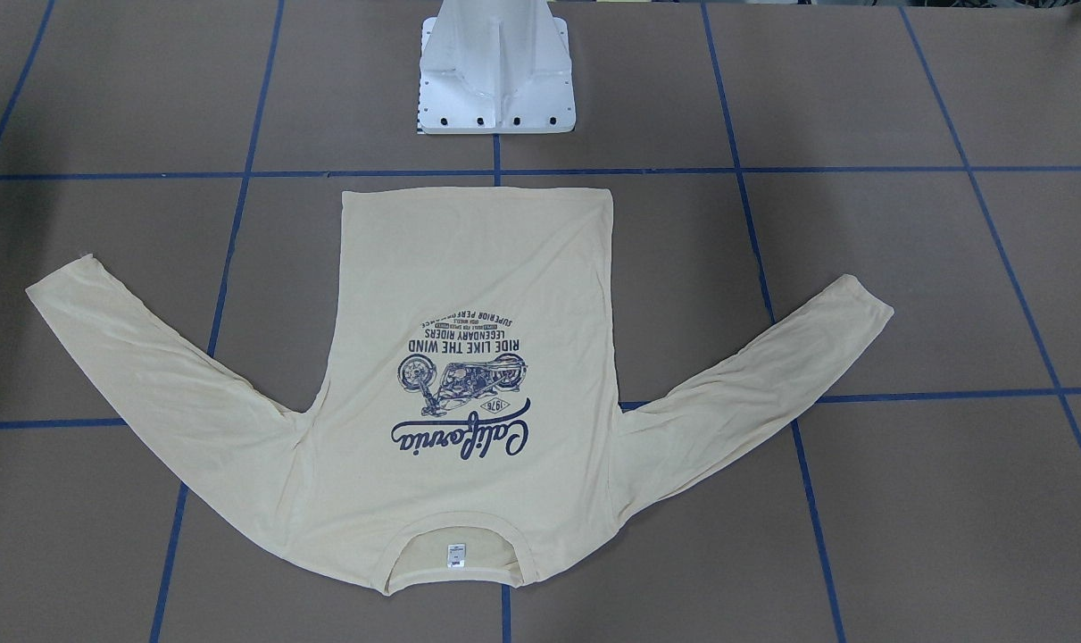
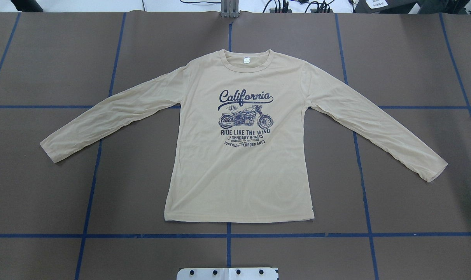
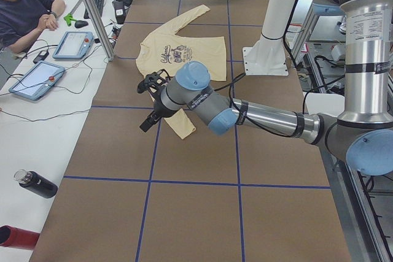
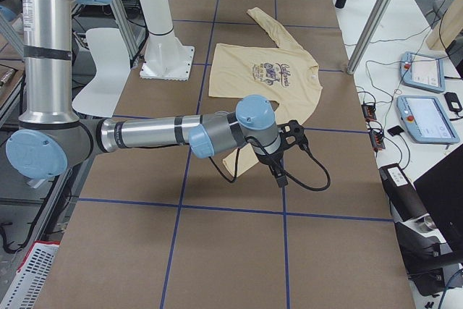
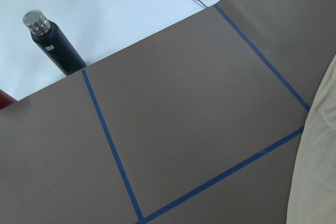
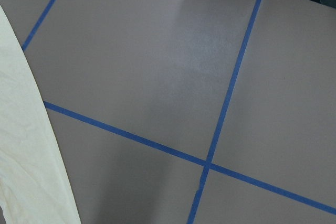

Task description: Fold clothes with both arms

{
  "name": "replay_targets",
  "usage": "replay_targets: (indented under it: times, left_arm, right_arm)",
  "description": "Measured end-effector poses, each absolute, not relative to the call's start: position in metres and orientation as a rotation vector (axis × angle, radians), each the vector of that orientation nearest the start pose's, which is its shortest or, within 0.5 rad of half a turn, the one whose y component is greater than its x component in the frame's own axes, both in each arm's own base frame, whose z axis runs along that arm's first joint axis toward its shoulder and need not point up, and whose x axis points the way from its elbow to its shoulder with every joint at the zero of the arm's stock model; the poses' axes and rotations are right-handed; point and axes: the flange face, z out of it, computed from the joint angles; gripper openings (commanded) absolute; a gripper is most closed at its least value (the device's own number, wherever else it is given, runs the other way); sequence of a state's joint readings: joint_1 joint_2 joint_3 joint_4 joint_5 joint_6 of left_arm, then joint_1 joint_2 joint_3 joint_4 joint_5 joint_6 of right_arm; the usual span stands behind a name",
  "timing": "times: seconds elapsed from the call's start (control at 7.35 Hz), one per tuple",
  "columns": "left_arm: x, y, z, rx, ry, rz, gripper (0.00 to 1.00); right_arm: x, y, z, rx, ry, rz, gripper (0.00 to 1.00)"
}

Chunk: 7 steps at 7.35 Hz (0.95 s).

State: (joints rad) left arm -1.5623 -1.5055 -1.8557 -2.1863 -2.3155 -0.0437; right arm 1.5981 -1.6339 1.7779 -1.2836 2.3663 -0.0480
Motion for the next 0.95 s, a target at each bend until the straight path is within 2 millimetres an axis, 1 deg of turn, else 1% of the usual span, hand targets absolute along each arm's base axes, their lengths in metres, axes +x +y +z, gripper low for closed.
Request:
replay_targets:
  times: [0.14,0.27,0.41,0.54,0.68,0.82,0.95]
  left_arm:
    - [-0.061,-0.484,0.469,0.793,0.722,0.287,0.99]
    - [-0.062,-0.485,0.465,0.804,0.723,0.293,0.99]
    - [-0.062,-0.484,0.461,0.814,0.724,0.296,0.99]
    - [-0.062,-0.483,0.456,0.824,0.722,0.3,1.0]
    - [-0.062,-0.482,0.452,0.831,0.721,0.302,1.0]
    - [-0.062,-0.482,0.451,0.834,0.721,0.304,1.0]
    - [-0.062,-0.482,0.45,0.835,0.721,0.304,1.0]
  right_arm:
    - [0.07,-0.479,0.535,0.456,-0.798,-0.142,0.99]
    - [0.052,-0.478,0.516,0.457,-0.846,-0.076,1.0]
    - [0.017,-0.476,0.504,0.442,-0.887,-0.026,1.0]
    - [-0.027,-0.47,0.503,0.423,-0.895,0.005,1.0]
    - [-0.067,-0.452,0.516,0.411,-0.874,0.019,1.0]
    - [-0.095,-0.422,0.536,0.402,-0.843,0.009,1.0]
    - [-0.111,-0.393,0.555,0.392,-0.826,-0.015,1.0]
